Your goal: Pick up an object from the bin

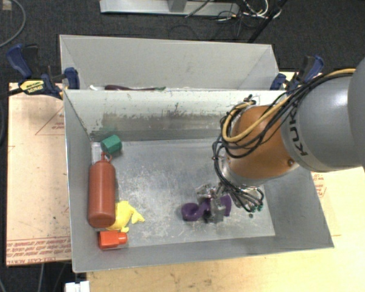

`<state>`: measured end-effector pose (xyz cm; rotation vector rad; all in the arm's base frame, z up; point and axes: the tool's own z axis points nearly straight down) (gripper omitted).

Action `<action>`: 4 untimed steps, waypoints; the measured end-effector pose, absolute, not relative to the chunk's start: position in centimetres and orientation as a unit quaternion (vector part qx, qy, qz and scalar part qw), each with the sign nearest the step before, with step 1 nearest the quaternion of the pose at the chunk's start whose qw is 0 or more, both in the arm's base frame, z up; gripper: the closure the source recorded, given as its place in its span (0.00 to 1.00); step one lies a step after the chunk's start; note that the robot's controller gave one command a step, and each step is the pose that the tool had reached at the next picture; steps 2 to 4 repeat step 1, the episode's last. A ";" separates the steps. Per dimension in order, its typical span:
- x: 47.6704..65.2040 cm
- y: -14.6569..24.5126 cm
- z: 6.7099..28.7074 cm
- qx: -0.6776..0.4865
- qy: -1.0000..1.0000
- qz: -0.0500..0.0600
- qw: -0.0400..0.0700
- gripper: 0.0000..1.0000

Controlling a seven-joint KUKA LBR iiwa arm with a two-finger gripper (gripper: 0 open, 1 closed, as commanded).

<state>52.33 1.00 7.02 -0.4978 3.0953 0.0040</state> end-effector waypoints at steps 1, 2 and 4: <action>51.9 -1.8 7.6 -0.167 0.986 0.002 0.002 1.00; 51.9 -1.8 7.6 -0.167 0.986 0.002 0.002 1.00; 51.9 -1.8 7.6 -0.167 0.986 0.002 0.002 1.00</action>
Offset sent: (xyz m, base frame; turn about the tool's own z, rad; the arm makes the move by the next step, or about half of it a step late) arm -0.0129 -0.0396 -0.0002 0.0167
